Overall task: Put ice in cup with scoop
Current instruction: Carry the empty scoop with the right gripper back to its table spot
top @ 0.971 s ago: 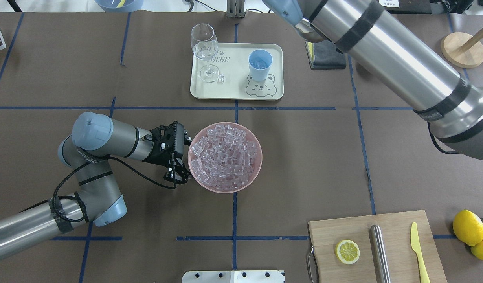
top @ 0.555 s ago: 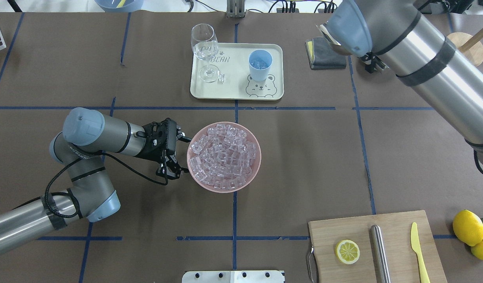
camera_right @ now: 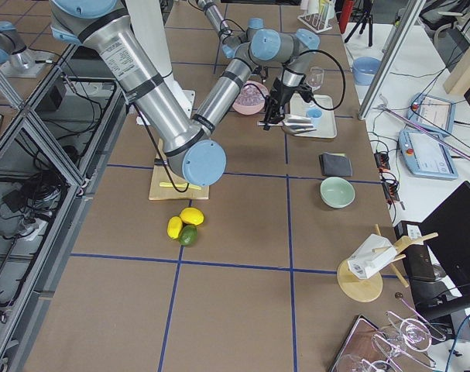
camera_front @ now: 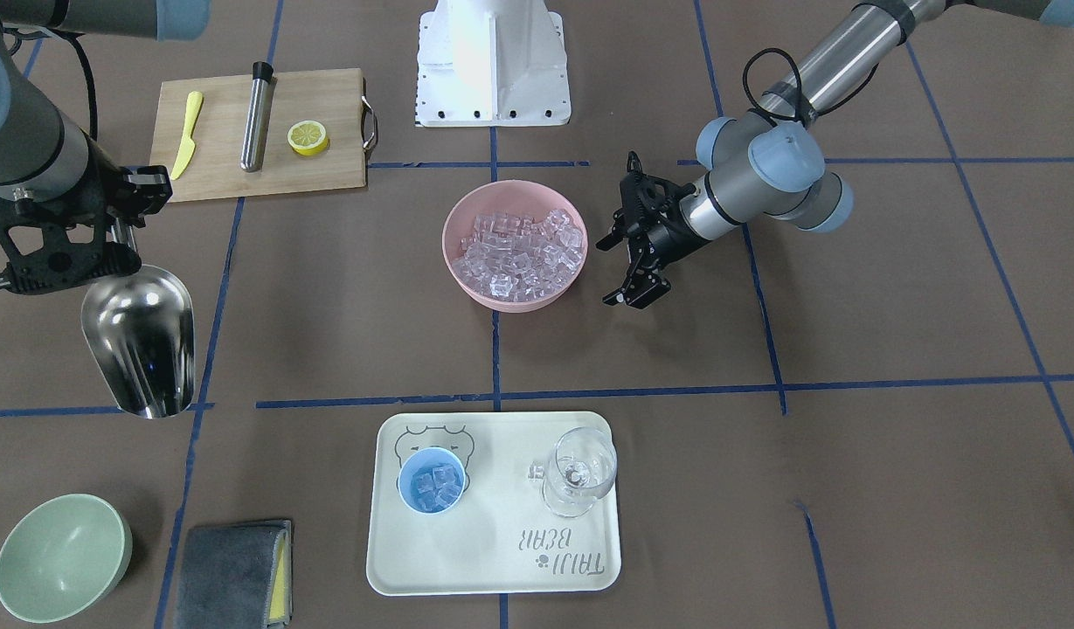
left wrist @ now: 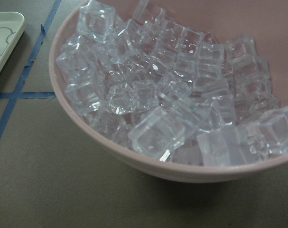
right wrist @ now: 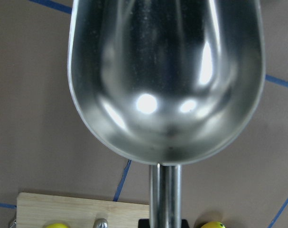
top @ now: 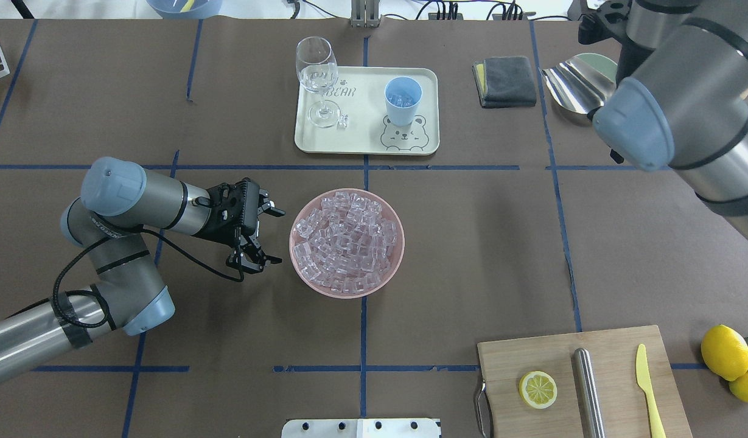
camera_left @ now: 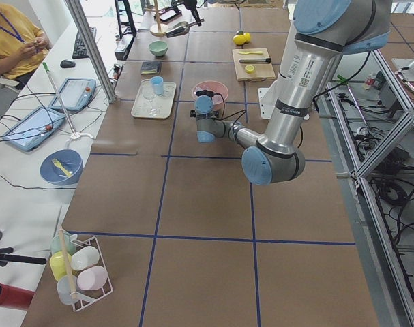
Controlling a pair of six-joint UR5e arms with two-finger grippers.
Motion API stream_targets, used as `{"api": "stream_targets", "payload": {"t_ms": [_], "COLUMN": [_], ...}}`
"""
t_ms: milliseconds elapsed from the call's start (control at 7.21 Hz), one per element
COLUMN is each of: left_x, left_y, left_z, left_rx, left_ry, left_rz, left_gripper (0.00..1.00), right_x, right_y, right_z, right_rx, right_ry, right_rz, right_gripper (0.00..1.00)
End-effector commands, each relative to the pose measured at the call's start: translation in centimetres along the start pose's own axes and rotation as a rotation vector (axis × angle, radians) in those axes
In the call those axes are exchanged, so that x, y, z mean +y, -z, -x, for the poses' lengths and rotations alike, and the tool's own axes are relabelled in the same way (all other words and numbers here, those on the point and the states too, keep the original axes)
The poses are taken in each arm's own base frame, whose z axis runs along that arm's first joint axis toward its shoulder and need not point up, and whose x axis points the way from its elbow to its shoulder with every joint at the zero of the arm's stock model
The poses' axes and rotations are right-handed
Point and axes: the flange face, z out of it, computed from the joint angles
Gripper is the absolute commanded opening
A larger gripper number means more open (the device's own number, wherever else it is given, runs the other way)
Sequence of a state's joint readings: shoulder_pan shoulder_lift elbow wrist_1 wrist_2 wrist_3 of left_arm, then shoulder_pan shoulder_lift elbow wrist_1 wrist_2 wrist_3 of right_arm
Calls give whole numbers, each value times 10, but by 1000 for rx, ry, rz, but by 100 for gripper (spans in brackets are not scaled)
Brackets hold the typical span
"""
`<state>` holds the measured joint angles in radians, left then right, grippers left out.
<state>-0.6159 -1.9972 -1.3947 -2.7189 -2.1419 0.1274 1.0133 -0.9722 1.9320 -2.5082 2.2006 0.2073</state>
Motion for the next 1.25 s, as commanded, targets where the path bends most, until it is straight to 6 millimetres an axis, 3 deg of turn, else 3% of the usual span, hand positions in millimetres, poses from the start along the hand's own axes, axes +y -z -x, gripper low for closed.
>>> {"api": "stream_targets", "payload": {"t_ms": [0,277,693,971,1109], "left_x": [1,1,0,0,1], "left_y": [3,3,2,1,1], "left_z": [2,2,1,0,0], "left_rx": [13,11,13,14,16], "left_ry": [0,0,3,4,6], "left_rz": [-2,-1,-1,-1,0], "left_gripper": [100,100,100,100,100], "right_x": [36,47,78,99,99], "right_y": [-47,-103,-189,-234,-254], "right_z": [4,8,-2,-23,-17], "right_rx": [-29,-55,-71,-94,-104], "right_ry": [-98,-141,-224,-229,-256], "right_rz": [-39,-73,-113,-142,-135], "right_gripper": [0,0,0,0,0]}}
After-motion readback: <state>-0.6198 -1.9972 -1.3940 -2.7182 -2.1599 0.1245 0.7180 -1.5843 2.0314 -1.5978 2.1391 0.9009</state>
